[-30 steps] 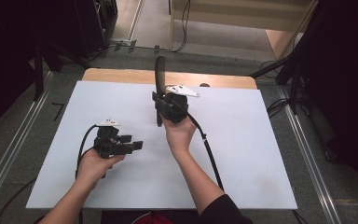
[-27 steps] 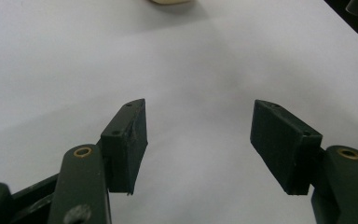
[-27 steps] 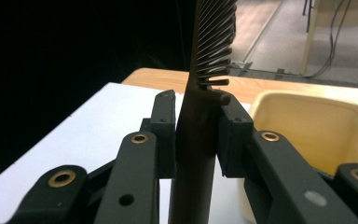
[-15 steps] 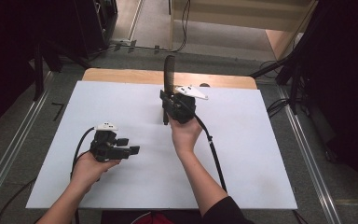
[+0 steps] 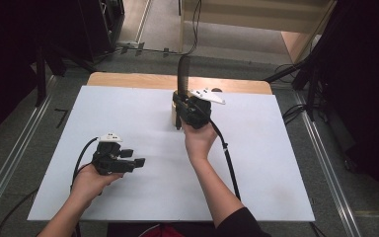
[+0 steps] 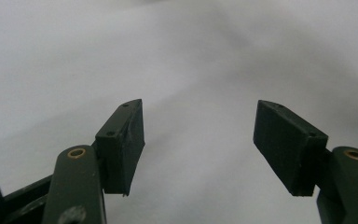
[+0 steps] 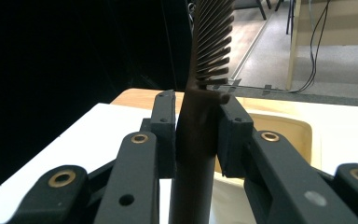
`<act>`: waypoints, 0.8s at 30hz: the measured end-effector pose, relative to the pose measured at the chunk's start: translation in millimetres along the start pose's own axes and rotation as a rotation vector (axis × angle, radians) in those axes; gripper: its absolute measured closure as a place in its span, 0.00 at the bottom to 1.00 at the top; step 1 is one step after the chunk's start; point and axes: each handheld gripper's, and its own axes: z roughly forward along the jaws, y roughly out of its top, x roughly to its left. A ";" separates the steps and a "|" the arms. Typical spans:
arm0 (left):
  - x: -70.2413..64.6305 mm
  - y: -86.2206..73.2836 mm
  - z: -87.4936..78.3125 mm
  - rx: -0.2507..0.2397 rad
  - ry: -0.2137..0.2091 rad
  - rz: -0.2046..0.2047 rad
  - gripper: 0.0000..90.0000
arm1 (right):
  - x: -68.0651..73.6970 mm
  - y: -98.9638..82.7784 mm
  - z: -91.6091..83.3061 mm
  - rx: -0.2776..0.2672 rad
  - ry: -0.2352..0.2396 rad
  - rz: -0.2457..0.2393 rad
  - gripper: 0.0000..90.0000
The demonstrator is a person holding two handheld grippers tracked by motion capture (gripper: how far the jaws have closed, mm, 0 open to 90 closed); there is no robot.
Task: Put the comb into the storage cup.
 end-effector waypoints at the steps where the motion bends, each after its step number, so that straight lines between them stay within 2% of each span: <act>1: -0.2 -0.7 -0.4 0.001 0.001 -0.001 0.39 | -0.7 0.4 -0.2 0.000 0.002 0.000 0.78; 8: 0.6 -3.6 -3.8 -0.002 0.000 -0.002 0.39 | -3.9 4.2 -1.4 -0.009 -0.006 -0.012 0.78; 13: 2.1 -6.2 -6.0 0.003 0.000 -0.010 0.39 | -8.8 8.0 -2.2 -0.007 -0.006 0.010 0.78; 24: 3.2 -8.8 -8.8 0.007 0.014 -0.008 0.39 | -14.9 16.4 -3.5 -0.020 -0.021 0.009 0.78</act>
